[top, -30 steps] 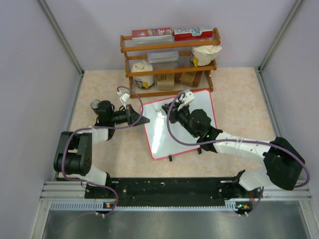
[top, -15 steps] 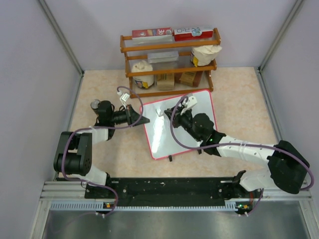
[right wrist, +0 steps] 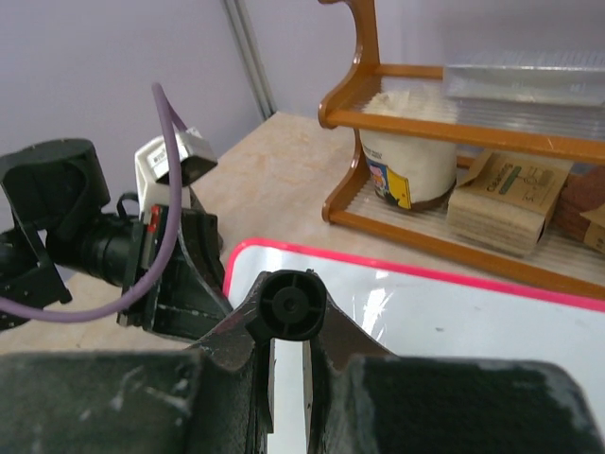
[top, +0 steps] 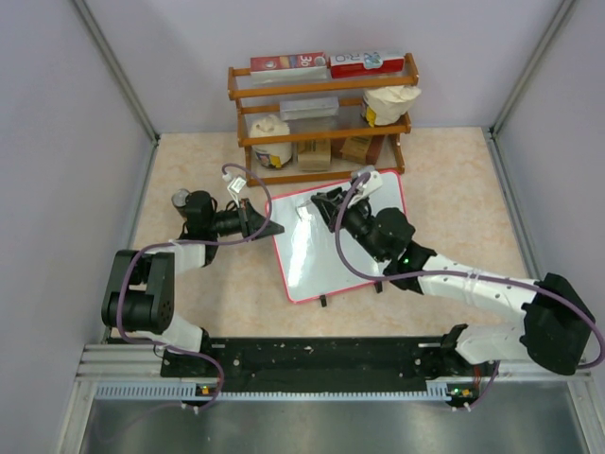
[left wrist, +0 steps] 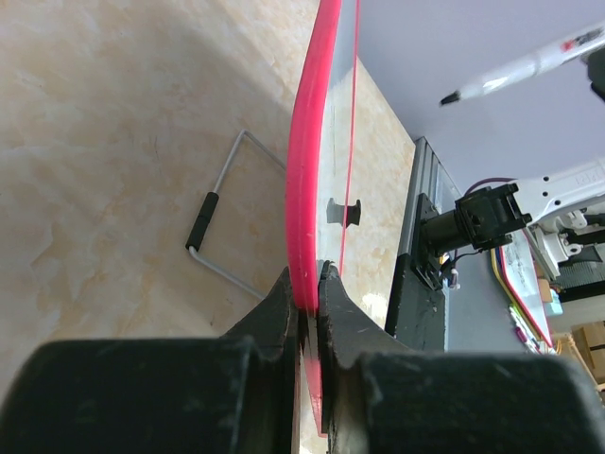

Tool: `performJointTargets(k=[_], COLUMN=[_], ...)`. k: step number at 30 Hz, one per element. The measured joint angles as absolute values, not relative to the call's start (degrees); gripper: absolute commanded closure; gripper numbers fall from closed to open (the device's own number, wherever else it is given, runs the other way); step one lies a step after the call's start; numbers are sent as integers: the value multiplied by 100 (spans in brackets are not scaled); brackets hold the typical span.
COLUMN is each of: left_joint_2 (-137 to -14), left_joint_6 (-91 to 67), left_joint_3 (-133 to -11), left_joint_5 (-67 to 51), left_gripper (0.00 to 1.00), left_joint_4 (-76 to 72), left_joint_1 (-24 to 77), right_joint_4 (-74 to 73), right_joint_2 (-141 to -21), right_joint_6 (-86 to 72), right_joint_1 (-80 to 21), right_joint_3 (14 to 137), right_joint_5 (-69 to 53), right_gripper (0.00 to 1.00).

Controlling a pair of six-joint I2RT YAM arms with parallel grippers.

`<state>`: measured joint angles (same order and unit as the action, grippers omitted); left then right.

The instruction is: Write a sentence on the whiteboard

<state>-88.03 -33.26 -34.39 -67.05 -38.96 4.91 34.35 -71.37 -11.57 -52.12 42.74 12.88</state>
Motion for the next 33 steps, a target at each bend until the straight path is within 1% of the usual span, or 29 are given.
performJointTargets(k=[5,12,33], left_joint_2=[-8803,-8803,-8803], left_joint_6=[-3317,-3315,-3315], left_joint_3=[-3439,-3439,-3439], left_joint_5=[-6705,-6707,-6705], left_gripper=[100,100,100], left_joint_4=[-3889,-3889,-3885], left_joint_1=[491,491,491], right_joint_4=[3465,3361,3382], right_joint_2=[-7483,-7837,-7940], right_joint_6=[-1149,-1144,-1166], right_joint_1=[-5212,-5212,-5212], right_joint_3=[4670,4737,4737], right_joint_5=[1319,1402,1629], right_gripper=[100,100,100])
